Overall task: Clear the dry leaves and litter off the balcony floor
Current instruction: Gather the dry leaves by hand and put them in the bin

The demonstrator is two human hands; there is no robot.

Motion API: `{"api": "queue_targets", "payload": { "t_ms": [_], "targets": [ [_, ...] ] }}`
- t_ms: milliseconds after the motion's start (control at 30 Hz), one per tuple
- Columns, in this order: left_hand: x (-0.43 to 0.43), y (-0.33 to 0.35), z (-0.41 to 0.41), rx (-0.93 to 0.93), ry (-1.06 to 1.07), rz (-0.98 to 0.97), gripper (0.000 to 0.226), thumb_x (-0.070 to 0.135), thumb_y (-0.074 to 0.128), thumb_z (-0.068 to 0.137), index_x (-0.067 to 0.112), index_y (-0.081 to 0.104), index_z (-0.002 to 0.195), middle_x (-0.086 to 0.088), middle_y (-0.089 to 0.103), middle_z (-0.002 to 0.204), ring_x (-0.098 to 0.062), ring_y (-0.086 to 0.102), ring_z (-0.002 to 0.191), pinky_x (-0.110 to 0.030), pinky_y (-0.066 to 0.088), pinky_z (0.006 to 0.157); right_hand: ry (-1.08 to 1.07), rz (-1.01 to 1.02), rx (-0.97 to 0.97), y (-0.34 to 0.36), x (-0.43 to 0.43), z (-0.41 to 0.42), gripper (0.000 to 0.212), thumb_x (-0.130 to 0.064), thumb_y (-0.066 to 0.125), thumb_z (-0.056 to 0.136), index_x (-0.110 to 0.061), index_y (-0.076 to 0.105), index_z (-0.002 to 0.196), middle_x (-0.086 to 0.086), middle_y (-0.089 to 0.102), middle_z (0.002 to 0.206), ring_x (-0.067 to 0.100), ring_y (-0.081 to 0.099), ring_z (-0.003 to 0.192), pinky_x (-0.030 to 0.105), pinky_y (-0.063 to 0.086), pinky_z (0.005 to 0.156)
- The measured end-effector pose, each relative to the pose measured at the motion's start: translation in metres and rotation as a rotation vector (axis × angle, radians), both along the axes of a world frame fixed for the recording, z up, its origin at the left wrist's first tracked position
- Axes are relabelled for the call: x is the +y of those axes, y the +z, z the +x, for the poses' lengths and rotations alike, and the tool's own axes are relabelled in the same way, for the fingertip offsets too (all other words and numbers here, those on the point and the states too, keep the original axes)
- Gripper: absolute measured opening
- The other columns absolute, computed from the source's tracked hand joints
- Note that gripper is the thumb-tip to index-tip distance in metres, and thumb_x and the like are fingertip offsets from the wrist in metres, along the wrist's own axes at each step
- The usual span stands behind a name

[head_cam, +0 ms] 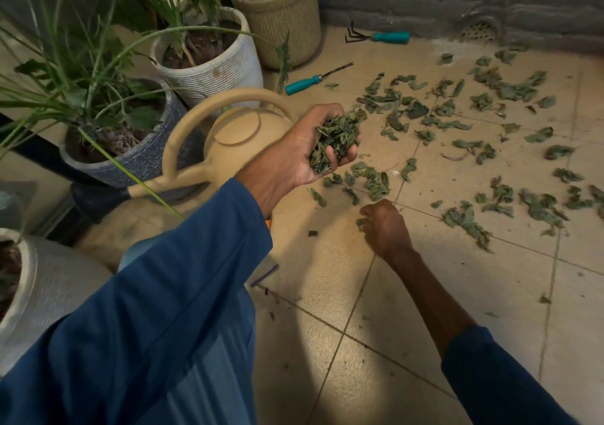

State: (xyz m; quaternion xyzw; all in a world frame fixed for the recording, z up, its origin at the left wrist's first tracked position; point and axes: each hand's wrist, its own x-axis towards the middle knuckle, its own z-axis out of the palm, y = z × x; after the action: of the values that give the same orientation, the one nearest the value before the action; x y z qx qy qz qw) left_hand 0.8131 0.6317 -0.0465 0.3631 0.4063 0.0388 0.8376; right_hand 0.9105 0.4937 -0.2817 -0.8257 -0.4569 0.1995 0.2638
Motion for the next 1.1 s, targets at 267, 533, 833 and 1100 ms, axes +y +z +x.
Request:
{"api": "queue_targets", "payload": {
  "t_ms": [267,533,833,1100],
  "targets": [
    [0.009,-0.001,-0.016,0.046,0.025,0.043,0.028,0.024,0.044,0.095,0.007,0.063,0.083,-0.005,0.062,0.076,-0.016,0.061,0.057,-0.012,0.034,0.029,0.019,-0.08,-0.009,0.013,0.008,0.002,0.019,0.002,0.072,0.082,-0.017,0.077,0.083,0.003,0.073,0.088,0.019,0.07,0.078,0.033,0.06,0.074],
    [0.013,0.001,-0.028,0.077,0.058,0.079,0.024,0.023,0.046,0.095,0.007,0.061,0.088,-0.007,0.063,0.075,-0.017,0.061,0.056,-0.013,0.034,0.029,0.014,0.037,0.099,0.031,0.064,0.023,0.022,0.005,0.07,0.084,-0.015,0.079,0.082,-0.003,0.073,0.08,0.007,0.063,0.07,0.025,0.054,0.075],
    [0.018,0.006,-0.032,0.057,0.07,0.082,0.027,0.023,0.045,0.096,0.005,0.062,0.086,-0.007,0.063,0.075,-0.018,0.062,0.057,-0.013,0.033,0.029,0.092,-0.025,-0.1,0.016,0.069,0.005,0.026,0.001,0.069,0.084,-0.022,0.077,0.092,-0.001,0.074,0.096,0.016,0.066,0.087,0.025,0.049,0.077],
    [0.017,0.005,-0.028,0.052,0.062,0.073,0.024,0.024,0.046,0.095,0.005,0.06,0.09,-0.007,0.064,0.076,-0.019,0.063,0.056,-0.014,0.034,0.029,0.06,-0.012,-0.109,0.016,0.049,-0.004,0.028,0.005,0.071,0.082,-0.016,0.072,0.101,0.006,0.072,0.096,0.025,0.068,0.087,0.037,0.058,0.073]
  ]
}}
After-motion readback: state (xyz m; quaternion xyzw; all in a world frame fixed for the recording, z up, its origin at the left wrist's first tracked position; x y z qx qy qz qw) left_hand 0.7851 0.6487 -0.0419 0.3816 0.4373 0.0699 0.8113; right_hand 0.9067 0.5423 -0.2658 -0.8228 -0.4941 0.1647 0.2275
